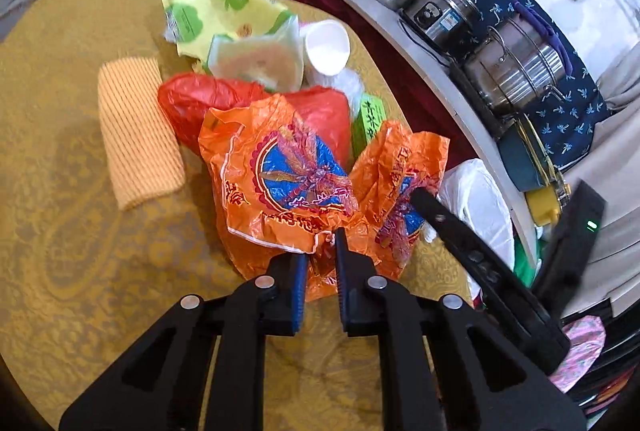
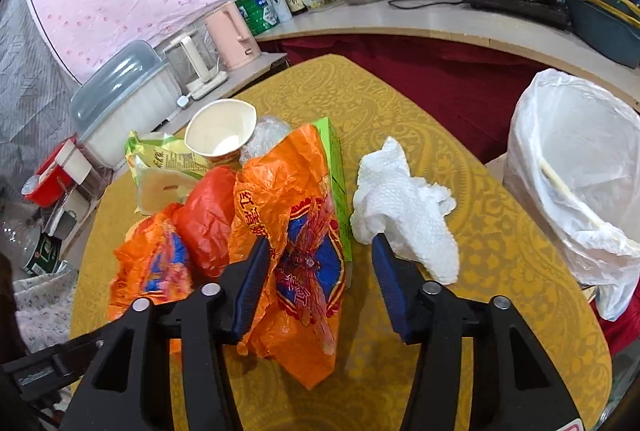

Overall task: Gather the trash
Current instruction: 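Grasp an orange plastic bag with the left tool while the right tool grasps another, then carry both orange bags to the bin and open both tools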

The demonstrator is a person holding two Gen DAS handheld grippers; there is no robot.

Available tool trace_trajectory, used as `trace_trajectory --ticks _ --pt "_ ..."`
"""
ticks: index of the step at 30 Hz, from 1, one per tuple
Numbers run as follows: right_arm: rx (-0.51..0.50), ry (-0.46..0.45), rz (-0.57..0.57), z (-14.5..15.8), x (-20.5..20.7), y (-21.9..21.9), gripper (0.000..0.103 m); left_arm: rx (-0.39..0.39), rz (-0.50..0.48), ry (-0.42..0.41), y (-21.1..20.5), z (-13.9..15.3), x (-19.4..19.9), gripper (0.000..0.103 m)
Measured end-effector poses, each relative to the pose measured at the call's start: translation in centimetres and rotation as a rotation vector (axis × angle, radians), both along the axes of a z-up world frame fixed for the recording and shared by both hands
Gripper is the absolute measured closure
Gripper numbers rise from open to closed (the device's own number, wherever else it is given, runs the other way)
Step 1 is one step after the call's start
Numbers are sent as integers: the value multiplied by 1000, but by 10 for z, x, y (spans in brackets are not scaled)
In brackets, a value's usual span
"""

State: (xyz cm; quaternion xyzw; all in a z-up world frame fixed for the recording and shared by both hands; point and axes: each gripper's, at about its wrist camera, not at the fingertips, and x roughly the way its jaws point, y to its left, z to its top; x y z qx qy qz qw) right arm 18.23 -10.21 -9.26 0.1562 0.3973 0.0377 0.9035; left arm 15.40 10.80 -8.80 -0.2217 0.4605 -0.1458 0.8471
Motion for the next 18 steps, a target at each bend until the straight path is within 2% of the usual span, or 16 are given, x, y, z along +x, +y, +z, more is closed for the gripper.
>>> trace_trajectory --ticks 2,4,5,6,7,12,18 --pt "3 17 5 -6 5 2 61 24 4 -22 0 6 -3 91" --pt "17 38 27 -13 7 4 80 40 6 -39 1 12 -5 92" --pt "22 41 33 -14 7 4 84 47 7 -46 0 15 -5 93" --pt "27 41 43 -14 6 6 93 54 10 -55 1 18 -6 93" --pt "36 35 53 -13 5 6 95 56 12 -61 0 21 -6 93" --pt "55 -41 68 11 -11 2 97 65 18 -92 -5 36 -8 93" --pt "69 -149 27 53 -29 -24 97 74 -9 -186 -18 70 -23 93"
